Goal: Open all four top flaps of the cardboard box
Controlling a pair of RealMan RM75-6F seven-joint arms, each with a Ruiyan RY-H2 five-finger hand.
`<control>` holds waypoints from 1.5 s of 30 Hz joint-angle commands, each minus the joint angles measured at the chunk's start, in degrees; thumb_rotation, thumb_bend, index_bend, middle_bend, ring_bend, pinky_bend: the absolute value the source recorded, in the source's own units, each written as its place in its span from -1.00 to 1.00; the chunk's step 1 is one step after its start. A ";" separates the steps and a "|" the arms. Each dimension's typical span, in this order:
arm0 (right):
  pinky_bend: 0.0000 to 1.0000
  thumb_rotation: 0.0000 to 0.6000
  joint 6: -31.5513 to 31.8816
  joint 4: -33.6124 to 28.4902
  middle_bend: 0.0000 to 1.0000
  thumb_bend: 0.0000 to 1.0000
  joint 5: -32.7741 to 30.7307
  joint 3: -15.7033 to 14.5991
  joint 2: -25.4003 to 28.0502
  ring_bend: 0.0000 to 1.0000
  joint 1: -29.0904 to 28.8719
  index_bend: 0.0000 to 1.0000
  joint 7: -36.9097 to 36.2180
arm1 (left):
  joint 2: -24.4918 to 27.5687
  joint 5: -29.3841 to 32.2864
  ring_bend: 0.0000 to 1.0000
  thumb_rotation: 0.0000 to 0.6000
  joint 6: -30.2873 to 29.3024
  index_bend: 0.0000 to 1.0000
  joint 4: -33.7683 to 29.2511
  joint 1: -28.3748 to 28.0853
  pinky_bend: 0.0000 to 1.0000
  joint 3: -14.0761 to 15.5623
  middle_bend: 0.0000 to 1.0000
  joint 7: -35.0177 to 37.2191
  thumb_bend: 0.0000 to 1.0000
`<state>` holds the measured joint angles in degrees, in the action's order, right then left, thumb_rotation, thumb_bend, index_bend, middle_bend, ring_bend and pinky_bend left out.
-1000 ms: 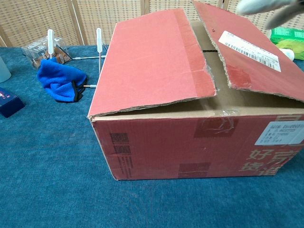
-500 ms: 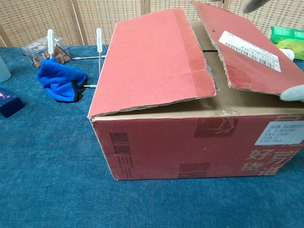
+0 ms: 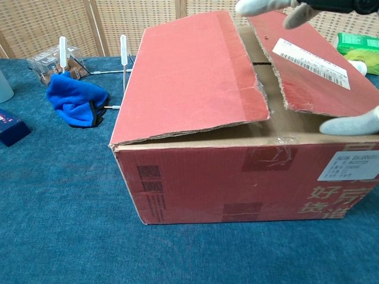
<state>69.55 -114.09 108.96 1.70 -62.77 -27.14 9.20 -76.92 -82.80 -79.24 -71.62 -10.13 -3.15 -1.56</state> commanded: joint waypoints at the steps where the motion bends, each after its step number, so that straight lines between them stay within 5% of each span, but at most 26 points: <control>1: -0.65 1.00 0.81 0.65 -1.00 -0.57 0.47 0.03 -1.42 -1.00 0.30 -1.00 1.35 | -0.07 0.06 -1.00 1.00 0.03 -1.00 0.09 0.00 -1.00 -0.01 -1.00 -0.01 -0.87; 21: -0.66 1.00 1.66 4.20 -1.00 -0.30 -0.57 0.02 -7.73 -1.00 1.01 -1.00 7.62 | 0.03 0.08 -1.00 1.00 -0.09 -1.00 -0.01 0.02 -1.00 -0.06 -1.00 0.17 -0.87; 31: -0.66 1.00 5.66 5.33 -1.00 0.18 1.88 0.08 -7.35 -1.00 2.22 -1.00 8.87 | -0.04 -0.25 -1.00 1.00 -0.42 -1.00 -0.18 0.08 -1.00 0.09 -1.00 -0.14 -0.87; 45: -0.66 1.00 9.50 6.39 -1.00 0.23 2.36 1.56 -5.38 -1.00 4.18 -1.00 13.22 | -0.25 -0.46 -1.00 1.00 -0.49 -1.00 -0.19 0.12 -1.00 0.29 -1.00 -0.61 -0.87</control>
<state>78.83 -107.64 111.22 3.20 -68.40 -23.16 22.18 -77.17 -83.26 -79.73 -71.81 -10.01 -2.87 -2.17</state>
